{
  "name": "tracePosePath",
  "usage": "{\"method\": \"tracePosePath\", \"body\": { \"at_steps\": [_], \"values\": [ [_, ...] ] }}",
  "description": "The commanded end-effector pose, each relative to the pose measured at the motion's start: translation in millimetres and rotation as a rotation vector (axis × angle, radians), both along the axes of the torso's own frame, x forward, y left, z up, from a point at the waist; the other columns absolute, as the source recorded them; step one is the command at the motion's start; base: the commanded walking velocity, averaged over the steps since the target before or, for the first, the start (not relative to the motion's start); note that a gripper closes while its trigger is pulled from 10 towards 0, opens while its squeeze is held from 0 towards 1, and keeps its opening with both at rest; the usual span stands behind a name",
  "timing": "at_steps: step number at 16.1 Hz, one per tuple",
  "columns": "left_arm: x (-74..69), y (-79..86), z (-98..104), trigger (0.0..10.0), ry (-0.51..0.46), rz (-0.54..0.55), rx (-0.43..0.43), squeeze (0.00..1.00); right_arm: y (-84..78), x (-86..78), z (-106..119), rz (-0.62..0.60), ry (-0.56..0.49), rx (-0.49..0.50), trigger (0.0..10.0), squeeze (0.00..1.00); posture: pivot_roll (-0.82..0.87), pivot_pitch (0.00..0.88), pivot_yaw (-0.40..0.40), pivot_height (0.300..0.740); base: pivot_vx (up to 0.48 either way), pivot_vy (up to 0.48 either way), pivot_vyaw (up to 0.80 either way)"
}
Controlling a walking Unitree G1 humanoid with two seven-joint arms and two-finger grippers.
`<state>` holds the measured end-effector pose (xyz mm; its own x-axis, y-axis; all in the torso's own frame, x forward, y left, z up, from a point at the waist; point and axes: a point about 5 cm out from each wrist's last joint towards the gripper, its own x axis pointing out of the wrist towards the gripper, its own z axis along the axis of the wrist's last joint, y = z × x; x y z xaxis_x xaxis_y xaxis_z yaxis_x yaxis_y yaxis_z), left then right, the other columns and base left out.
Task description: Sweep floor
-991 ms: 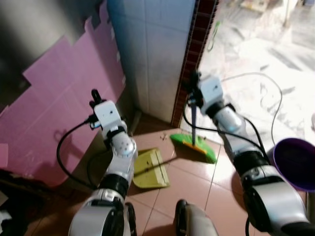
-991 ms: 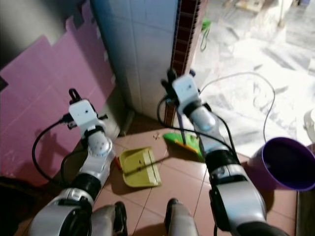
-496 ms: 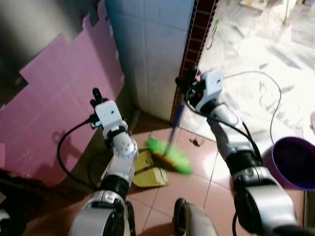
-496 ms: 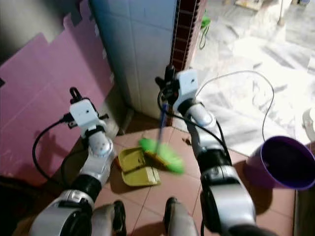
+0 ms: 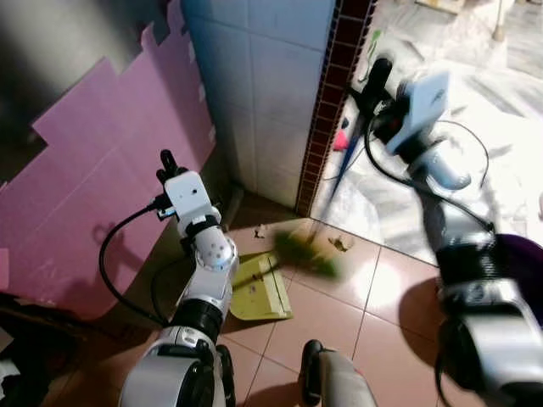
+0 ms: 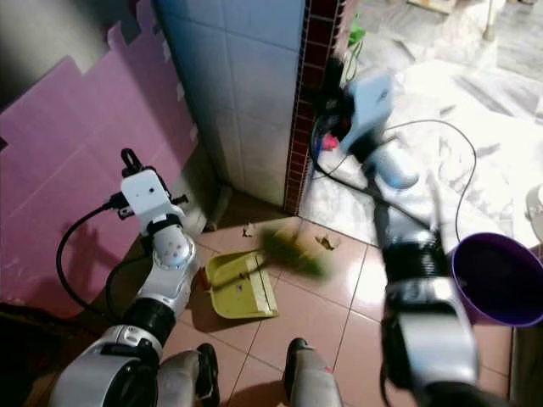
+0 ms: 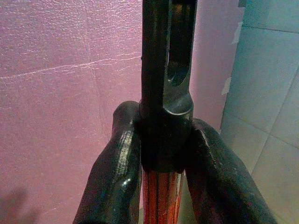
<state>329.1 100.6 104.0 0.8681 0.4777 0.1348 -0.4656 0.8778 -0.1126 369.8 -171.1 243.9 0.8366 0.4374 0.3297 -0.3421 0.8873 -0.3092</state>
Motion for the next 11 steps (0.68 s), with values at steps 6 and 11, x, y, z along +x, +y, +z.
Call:
{"method": "tracePosePath", "body": {
  "at_steps": [6,11],
  "values": [
    [-12.9,-14.4,-32,10.0,0.171,-0.044,-0.024,0.00,-0.6,5.4,27,-0.086,-0.241,-0.153,10.0,0.00,-0.09,0.245,0.006,0.740,0.000,0.000,0.00],
    [-13.0,-14.8,-32,10.0,0.173,-0.043,-0.023,0.00,-2.9,15.2,-54,-0.119,0.138,-0.068,10.0,0.00,-0.07,0.245,0.006,0.740,0.000,0.000,0.00]
  ]
}}
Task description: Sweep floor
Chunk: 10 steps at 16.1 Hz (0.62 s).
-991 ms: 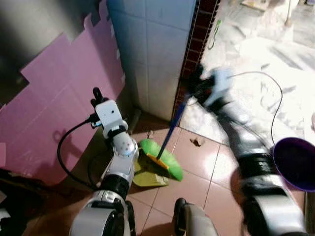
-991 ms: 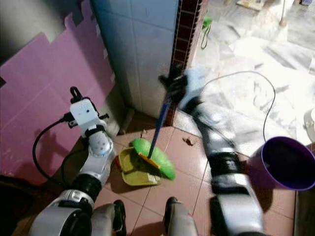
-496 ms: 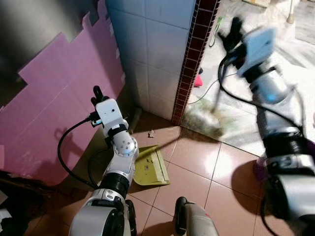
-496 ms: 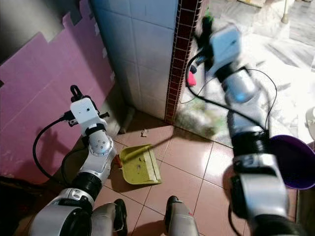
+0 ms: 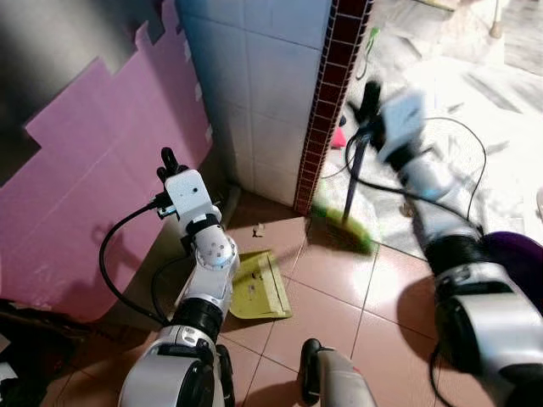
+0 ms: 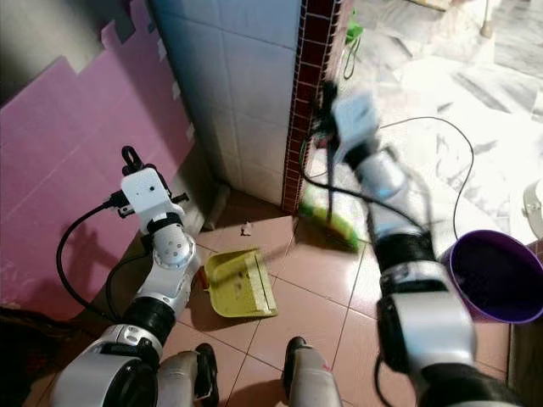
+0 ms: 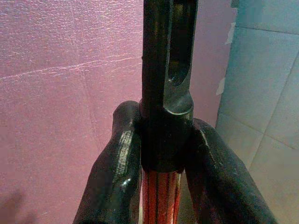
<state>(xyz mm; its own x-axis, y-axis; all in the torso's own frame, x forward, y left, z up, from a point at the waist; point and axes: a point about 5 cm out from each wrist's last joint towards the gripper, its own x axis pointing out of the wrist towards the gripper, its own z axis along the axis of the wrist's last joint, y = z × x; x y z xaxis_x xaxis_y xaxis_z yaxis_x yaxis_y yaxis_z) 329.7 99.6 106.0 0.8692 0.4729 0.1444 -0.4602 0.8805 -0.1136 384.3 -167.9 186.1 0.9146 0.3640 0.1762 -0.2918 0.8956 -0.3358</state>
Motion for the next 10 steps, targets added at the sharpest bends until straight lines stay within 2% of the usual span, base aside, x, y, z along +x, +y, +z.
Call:
{"method": "tracePosePath", "body": {
  "at_steps": [1,2,6,9,10],
  "values": [
    [-13.5,-13.7,-34,10.0,0.183,-0.038,-0.026,0.00,-5.2,0.4,-1,-0.028,0.010,0.002,10.0,0.00,-0.07,0.240,0.004,0.740,0.000,0.000,0.00],
    [-12.5,-12.6,-33,10.0,0.180,-0.039,-0.024,0.00,3.0,-1.3,-9,-0.001,0.048,0.053,10.0,0.00,-0.08,0.238,0.004,0.740,0.000,0.000,0.00],
    [-6.9,-13.6,-27,10.0,0.168,-0.060,-0.042,0.00,11.2,-8.3,-22,0.035,0.123,0.237,10.0,0.00,-0.09,0.213,-0.004,0.740,0.000,0.000,0.00],
    [-4.5,-21.0,-23,10.0,0.149,-0.183,-0.058,0.00,11.4,-15.8,-23,0.036,0.140,0.273,10.0,0.00,-0.10,0.183,0.004,0.740,0.000,0.000,0.00],
    [-4.9,-23.1,-21,10.0,0.136,-0.203,-0.070,0.00,10.5,-18.2,-22,0.021,0.126,0.255,10.0,0.00,-0.10,0.171,0.007,0.740,0.000,0.000,0.00]
  ]
}}
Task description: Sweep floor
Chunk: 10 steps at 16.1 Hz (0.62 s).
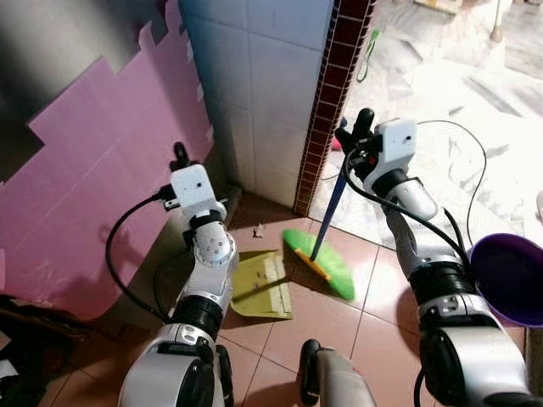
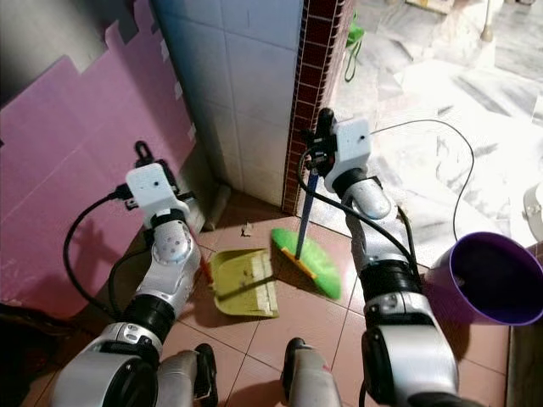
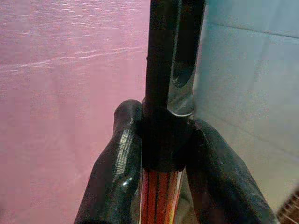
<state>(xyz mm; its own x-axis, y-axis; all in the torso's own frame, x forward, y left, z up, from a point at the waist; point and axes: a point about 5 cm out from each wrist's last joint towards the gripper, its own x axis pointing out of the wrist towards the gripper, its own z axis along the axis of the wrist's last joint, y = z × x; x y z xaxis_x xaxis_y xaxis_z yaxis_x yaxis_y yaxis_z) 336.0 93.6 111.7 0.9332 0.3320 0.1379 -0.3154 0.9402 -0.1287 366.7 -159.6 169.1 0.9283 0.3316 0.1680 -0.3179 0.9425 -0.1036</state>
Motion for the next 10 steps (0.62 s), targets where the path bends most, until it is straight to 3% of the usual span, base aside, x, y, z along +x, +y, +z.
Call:
{"method": "tracePosePath", "body": {
  "at_steps": [1,2,6,7,10],
  "values": [
    [-10.9,-19.5,-26,10.0,0.143,-0.069,-0.042,0.00,-0.3,-3.5,-3,-0.027,0.005,-0.001,10.0,0.00,-0.10,0.146,0.013,0.740,0.000,0.000,0.00],
    [-11.4,-23.3,-21,10.0,0.118,-0.114,-0.065,0.00,-1.4,-7.2,-1,-0.068,-0.024,-0.043,10.0,0.00,-0.10,0.130,0.019,0.740,0.000,0.000,0.00],
    [-15.4,-29.0,-6,10.0,0.070,-0.343,-0.109,0.00,0.2,-19.9,0,-0.145,-0.059,-0.030,10.0,0.00,-0.10,0.041,0.043,0.740,0.000,0.000,0.00],
    [-17.5,-24.7,-4,10.0,0.057,-0.350,-0.112,0.00,1.0,-20.8,-1,-0.146,-0.054,-0.031,10.0,0.00,-0.10,0.025,0.047,0.740,0.000,0.000,0.00],
    [-26.7,-1.2,0,10.0,0.037,-0.346,-0.007,0.00,3.3,-26.6,1,-0.137,-0.064,-0.059,10.0,0.00,-0.11,0.000,0.066,0.740,0.000,0.000,-0.80]
  ]
}}
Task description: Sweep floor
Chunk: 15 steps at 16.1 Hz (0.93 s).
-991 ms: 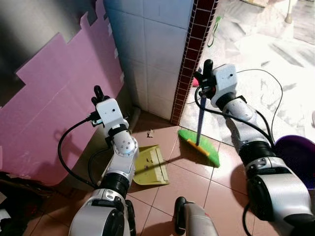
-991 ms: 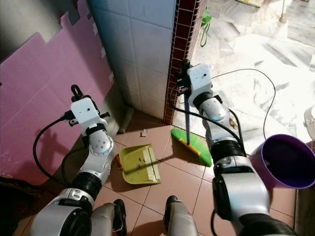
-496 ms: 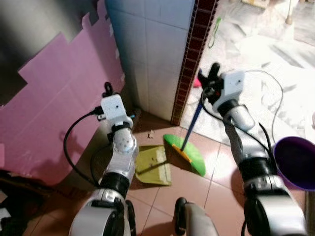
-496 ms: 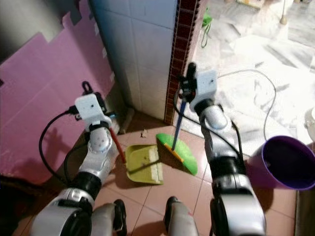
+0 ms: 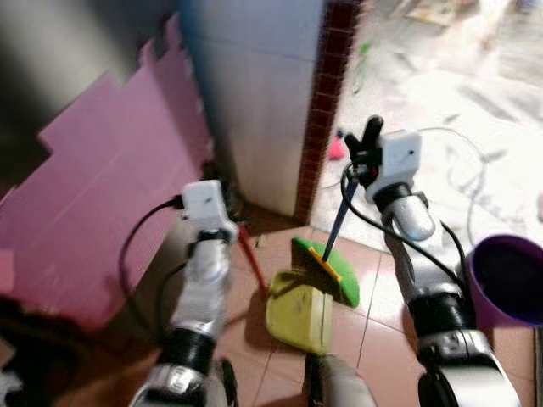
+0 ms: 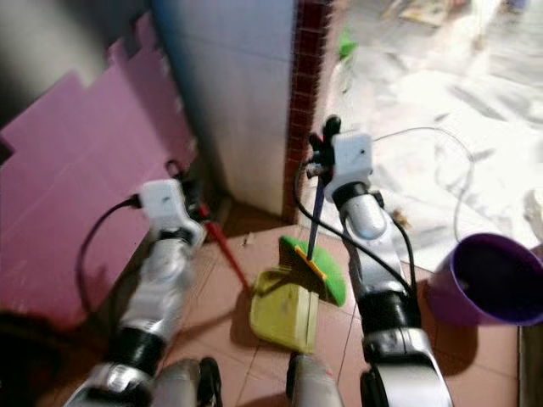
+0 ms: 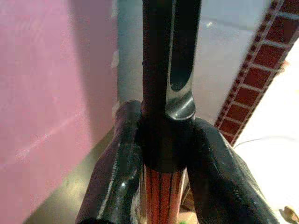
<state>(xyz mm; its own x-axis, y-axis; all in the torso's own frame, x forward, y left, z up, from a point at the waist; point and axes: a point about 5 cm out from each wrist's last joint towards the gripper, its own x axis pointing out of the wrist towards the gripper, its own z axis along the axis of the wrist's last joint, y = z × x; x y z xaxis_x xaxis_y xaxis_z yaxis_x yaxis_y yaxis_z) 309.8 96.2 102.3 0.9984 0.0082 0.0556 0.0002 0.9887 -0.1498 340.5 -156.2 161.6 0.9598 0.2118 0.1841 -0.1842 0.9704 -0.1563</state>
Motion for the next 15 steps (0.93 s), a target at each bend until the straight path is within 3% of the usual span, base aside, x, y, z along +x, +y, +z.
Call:
{"method": "tracePosePath", "body": {
  "at_steps": [1,3,5,8,12,15],
  "values": [
    [-0.8,1.1,8,10.0,-0.034,-0.017,0.028,0.00,-1.4,-0.3,7,-0.007,-0.018,-0.012,10.0,0.00,-0.12,0.000,0.073,0.740,0.000,0.000,-0.80],
    [-9.5,21.2,0,10.0,-0.006,-0.017,0.085,0.00,-12.5,-11.0,5,-0.041,-0.018,-0.024,10.0,0.00,-0.12,0.000,0.074,0.740,0.000,0.000,0.00],
    [-10.9,25.8,0,10.0,0.011,-0.016,0.064,0.00,-14.0,-15.6,6,-0.067,-0.040,-0.051,10.0,0.00,-0.12,0.000,0.071,0.740,0.000,0.000,-0.27],
    [-10.5,13.0,11,10.0,-0.013,-0.058,0.005,0.00,-16.2,-24.2,2,-0.205,-0.043,-0.007,10.0,0.00,-0.11,0.000,0.073,0.740,0.000,0.000,-0.80],
    [-10.9,3.4,13,10.0,-0.011,-0.100,-0.025,0.00,-16.3,-31.5,-2,-0.243,-0.040,-0.021,10.0,0.00,-0.14,0.000,0.077,0.740,0.000,0.000,-0.80],
    [-10.6,0.4,15,10.0,-0.014,-0.120,-0.038,0.00,-17.0,-32.8,-1,-0.243,-0.043,-0.042,10.0,0.00,-0.15,0.000,0.076,0.740,0.285,0.000,-0.57]
  ]
}}
